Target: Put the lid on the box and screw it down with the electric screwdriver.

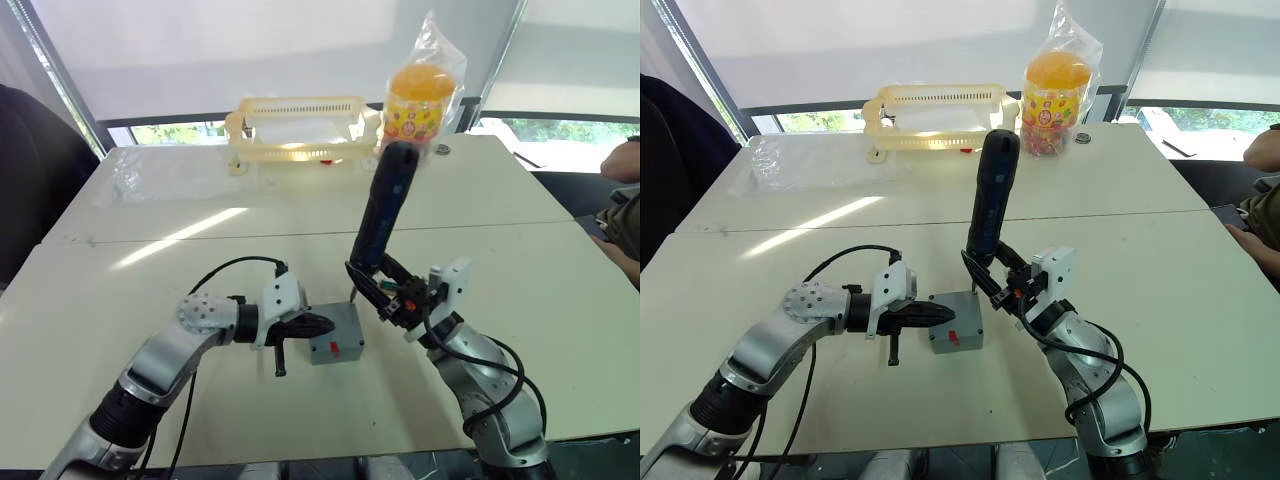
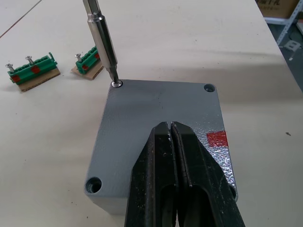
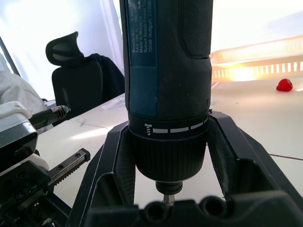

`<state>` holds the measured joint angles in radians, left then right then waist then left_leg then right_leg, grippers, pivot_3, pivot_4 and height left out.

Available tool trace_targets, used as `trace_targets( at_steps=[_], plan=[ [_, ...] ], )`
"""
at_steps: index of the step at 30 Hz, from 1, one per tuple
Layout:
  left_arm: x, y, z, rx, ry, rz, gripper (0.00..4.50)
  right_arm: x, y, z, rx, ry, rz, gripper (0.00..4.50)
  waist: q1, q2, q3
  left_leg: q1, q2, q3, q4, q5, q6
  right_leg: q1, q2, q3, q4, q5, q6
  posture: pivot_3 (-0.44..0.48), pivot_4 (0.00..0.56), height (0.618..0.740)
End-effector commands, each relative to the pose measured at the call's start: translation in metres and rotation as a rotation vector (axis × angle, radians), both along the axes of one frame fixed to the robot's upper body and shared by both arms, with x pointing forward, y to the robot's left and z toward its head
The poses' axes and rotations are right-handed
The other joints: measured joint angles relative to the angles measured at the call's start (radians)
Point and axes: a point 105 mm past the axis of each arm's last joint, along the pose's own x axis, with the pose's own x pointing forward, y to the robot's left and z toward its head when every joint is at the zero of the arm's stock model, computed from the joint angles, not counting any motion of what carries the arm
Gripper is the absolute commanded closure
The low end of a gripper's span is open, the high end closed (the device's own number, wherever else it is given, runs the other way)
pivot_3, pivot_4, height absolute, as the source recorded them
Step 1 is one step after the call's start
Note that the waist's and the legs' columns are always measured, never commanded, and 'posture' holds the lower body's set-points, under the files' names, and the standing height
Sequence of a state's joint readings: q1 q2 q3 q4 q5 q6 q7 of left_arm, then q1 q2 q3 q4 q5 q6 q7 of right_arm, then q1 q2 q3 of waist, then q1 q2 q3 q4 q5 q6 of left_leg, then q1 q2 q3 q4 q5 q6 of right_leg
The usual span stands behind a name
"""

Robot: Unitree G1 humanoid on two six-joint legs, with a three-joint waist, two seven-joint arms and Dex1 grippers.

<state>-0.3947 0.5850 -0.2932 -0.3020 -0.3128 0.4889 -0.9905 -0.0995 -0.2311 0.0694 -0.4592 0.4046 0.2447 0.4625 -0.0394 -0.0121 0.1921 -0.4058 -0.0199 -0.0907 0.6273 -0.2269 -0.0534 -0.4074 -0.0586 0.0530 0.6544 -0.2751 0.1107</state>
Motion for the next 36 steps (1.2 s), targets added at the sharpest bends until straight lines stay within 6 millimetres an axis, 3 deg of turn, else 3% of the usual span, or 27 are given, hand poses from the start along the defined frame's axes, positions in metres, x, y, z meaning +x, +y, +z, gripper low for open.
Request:
trace_targets(
  at_steps=[1, 8, 36],
  plan=[
    [-0.003, 0.004, -0.013, 0.042, 0.037, 0.017, 4.47, -0.007, 0.001, 0.017, 0.018, -0.089, 0.014, 2.73, 0.000, 0.000, 0.000, 0.000, 0.000, 0.000, 0.000, 0.000, 0.000, 0.000, 0.000, 0.000, 0.000, 0.000, 0.000, 0.000, 0.150, 0.740],
    [-0.003, 0.003, -0.012, 0.039, 0.036, 0.020, 4.47, -0.004, -0.004, 0.012, 0.005, -0.082, -0.006, 2.73, 0.000, 0.000, 0.000, 0.000, 0.000, 0.000, 0.000, 0.000, 0.000, 0.000, 0.000, 0.000, 0.000, 0.000, 0.000, 0.000, 0.150, 0.740],
    [-0.002, 0.004, -0.015, 0.051, 0.038, 0.023, 4.47, -0.005, -0.007, 0.027, 0.045, -0.101, -0.022, 2.73, 0.001, 0.000, -0.001, 0.001, 0.000, 0.000, 0.001, 0.000, 0.000, 0.001, 0.000, 0.000, 0.001, 0.000, 0.000, 0.000, 0.150, 0.740]
  ],
)
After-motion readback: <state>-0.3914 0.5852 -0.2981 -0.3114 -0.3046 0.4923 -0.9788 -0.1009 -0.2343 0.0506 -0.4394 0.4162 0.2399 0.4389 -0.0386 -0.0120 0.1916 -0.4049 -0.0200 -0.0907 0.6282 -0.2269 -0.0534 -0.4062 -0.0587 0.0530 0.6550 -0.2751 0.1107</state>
